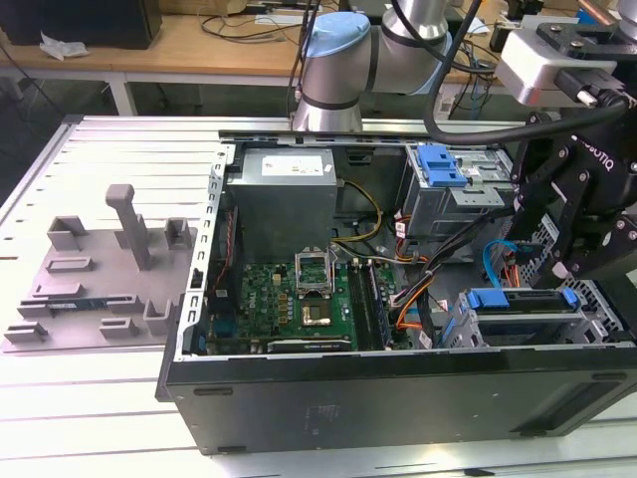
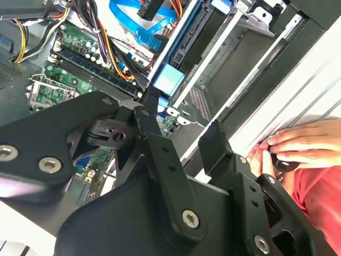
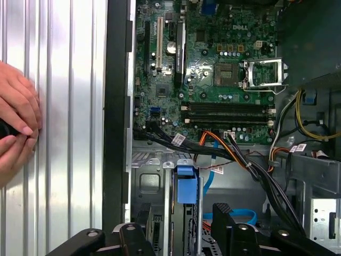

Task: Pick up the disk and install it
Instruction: 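Insert the first disk wire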

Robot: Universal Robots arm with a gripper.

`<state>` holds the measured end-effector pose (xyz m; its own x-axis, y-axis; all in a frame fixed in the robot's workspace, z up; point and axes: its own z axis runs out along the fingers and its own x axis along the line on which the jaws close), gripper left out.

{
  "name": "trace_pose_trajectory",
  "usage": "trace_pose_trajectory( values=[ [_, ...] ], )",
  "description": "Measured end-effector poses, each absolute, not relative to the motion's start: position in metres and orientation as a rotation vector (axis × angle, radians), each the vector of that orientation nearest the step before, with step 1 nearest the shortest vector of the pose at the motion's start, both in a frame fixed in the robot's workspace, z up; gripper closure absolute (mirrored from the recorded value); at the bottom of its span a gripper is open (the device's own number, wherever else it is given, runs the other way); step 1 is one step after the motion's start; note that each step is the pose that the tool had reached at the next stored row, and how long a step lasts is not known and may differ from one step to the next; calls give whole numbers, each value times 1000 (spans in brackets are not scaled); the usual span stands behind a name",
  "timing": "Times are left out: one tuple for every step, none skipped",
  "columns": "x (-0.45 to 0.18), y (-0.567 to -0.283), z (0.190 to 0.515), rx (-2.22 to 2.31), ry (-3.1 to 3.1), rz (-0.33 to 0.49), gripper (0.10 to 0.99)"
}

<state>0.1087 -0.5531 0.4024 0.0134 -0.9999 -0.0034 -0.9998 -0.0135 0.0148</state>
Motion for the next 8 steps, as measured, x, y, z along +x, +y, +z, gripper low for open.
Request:
trace_pose_trajectory(
  values=[
    [109,-553,402,2231,-2201,-20,514],
    [109,-553,402,2231,-2201,-20,514],
    [109,-553,402,2231,-2200,-20,514],
    [109,-551,402,2231,-2201,-20,514],
    [109,-548,402,2231,-2201,-20,514],
    [109,-540,402,2231,-2201,-20,514],
    [109,-531,402,2231,-2201,-20,514],
    [109,-520,402,2231,-2200,-20,514]
  ],
)
